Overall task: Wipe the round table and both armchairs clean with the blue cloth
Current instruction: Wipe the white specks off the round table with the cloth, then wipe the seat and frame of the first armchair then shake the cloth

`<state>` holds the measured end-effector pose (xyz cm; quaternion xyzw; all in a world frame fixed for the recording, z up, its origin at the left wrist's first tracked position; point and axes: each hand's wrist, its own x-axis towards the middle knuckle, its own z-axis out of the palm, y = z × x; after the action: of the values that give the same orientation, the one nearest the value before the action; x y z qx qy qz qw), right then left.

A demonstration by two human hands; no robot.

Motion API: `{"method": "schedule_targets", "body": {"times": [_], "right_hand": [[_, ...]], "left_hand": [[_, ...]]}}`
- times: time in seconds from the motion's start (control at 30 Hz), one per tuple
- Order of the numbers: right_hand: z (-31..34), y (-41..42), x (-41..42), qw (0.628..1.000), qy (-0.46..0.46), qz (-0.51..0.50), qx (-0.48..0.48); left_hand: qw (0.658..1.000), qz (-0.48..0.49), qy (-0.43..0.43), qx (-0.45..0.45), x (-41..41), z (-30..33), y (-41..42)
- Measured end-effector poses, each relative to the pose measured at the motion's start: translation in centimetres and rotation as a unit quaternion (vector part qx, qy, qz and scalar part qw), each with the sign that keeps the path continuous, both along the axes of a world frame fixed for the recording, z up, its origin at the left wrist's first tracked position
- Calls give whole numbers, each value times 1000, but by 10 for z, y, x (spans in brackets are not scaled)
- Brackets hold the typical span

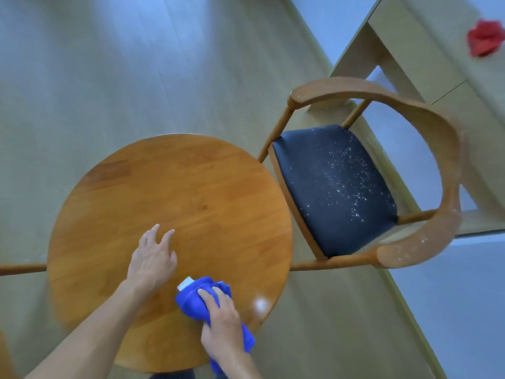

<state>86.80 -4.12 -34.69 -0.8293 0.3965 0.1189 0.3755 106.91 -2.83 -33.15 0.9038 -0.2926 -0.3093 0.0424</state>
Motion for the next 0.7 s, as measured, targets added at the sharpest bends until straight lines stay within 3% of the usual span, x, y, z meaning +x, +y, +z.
{"method": "schedule_targets", "body": {"times": [0.1, 0.2, 0.4, 0.7], "right_hand": [[27, -22, -7, 970, -16, -121, 211], [58, -59, -30, 937, -80, -190, 284], [107, -169, -111, 908, -174, -248, 290], [141, -338, -213, 908, -255, -244, 226]], "left_hand": [[1000, -20, 0, -18, -19, 19, -32], [999, -39, -7, -32, -36, 40, -66], [997, -40, -42, -41, -83, 70, -148], [999, -20, -20, -31, -212, 82, -263]]}}
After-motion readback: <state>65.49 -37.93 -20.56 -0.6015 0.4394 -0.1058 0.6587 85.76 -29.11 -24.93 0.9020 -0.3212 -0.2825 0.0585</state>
